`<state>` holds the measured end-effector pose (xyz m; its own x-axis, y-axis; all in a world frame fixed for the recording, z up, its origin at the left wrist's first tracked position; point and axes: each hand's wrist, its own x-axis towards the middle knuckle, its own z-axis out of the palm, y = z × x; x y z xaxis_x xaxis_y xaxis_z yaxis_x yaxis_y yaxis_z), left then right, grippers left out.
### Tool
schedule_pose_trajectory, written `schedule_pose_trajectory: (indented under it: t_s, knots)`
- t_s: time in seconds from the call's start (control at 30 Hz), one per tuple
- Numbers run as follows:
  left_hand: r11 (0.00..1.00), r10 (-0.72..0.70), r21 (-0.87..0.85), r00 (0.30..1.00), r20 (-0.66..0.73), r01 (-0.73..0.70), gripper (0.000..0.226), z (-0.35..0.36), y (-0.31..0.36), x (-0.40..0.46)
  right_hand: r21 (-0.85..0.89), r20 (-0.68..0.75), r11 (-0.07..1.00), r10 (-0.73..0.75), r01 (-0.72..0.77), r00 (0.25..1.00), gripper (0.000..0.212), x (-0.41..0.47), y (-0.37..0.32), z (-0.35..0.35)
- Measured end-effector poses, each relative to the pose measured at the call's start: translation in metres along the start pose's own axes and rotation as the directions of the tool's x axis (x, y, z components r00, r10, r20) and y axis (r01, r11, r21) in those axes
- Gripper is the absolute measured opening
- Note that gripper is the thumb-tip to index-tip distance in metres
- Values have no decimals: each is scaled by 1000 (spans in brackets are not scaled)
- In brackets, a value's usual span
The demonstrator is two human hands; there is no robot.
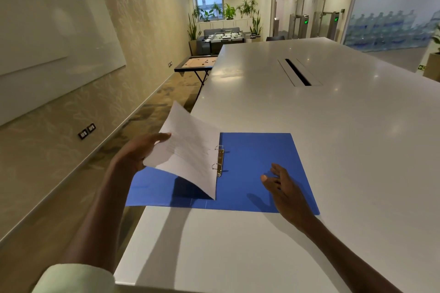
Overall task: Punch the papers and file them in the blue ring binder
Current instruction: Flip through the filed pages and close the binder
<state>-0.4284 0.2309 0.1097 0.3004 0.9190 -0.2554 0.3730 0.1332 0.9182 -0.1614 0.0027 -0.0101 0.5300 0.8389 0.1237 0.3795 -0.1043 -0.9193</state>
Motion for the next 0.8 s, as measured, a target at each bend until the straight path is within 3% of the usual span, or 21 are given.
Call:
schedule_pose_trajectory:
  t_s: [0.17,0.37,0.47,0.57,0.7,0.73,0.8]
  knots:
    - [992,122,-52,984,126,-117,61,37,44,-6,16,2,1000,13,-13,1000,60,0,1,0]
    - [987,138,36,946,293,-155,31,115,71,-21,24,-2,999,27,-27,1000,62,-2,-3,-2]
    - [986,110,84,938,330,-146,35,145,62,-22,7,-9,1000,3,-3,1000,84,-3,-5,-4]
    - [980,81,141,932,354,-139,35,169,45,-22,44,-17,999,22,-22,1000,82,-2,-4,-5]
    - [961,47,241,936,349,-138,23,197,25,-29,167,-67,983,88,-76,994,122,0,1,-9]
    - [964,36,233,936,351,-124,30,201,21,-31,206,-84,975,104,-84,991,121,1,3,-10]
    - [988,22,131,927,375,-77,44,205,14,-34,300,-118,949,133,-93,984,99,3,3,-12]
